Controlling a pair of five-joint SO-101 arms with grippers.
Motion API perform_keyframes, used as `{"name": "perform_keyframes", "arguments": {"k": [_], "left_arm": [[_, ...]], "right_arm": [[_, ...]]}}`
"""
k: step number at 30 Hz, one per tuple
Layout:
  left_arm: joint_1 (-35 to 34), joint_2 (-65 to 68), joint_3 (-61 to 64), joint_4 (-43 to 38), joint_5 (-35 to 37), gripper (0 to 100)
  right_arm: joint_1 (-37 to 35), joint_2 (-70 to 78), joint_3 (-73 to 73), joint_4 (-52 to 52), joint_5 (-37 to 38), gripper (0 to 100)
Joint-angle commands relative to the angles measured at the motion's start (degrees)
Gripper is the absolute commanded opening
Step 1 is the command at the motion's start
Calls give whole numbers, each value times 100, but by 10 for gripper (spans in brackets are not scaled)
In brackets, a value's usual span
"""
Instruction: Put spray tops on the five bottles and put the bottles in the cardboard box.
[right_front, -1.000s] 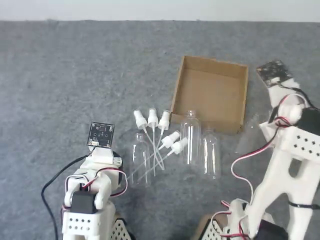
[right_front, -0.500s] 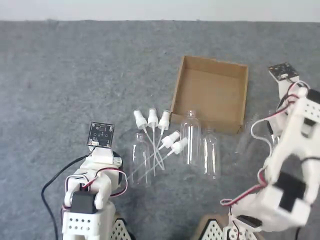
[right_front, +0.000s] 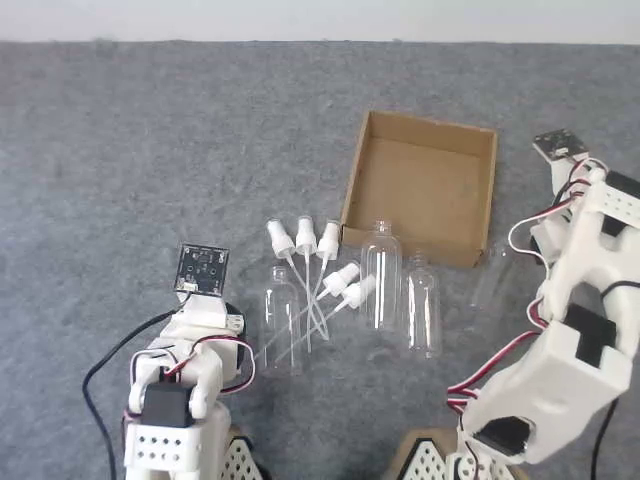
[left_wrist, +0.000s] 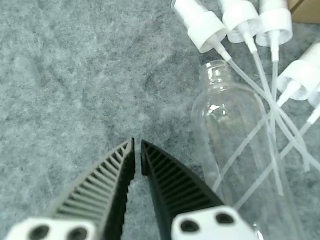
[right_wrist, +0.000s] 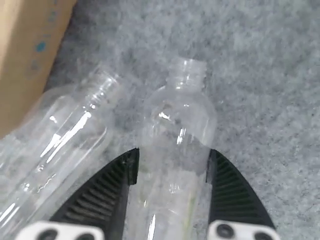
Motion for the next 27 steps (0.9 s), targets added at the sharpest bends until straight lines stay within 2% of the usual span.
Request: {"name": "perform_keyframes", "arguments": {"k": [1,4,11,27], "left_arm": [[-35,-97,-66,26,0,13],[-35,-97,-66,26,0,13],[-26,-97,-66,26,0,13],[-35,-97,-66,26,9,13]], "right_arm": [[242,207,-114,-145,53,124],[435,303,-114,-154,70,84],[708,418,-114,-145,422,179],[1288,365,791,-400,1187,173]]}}
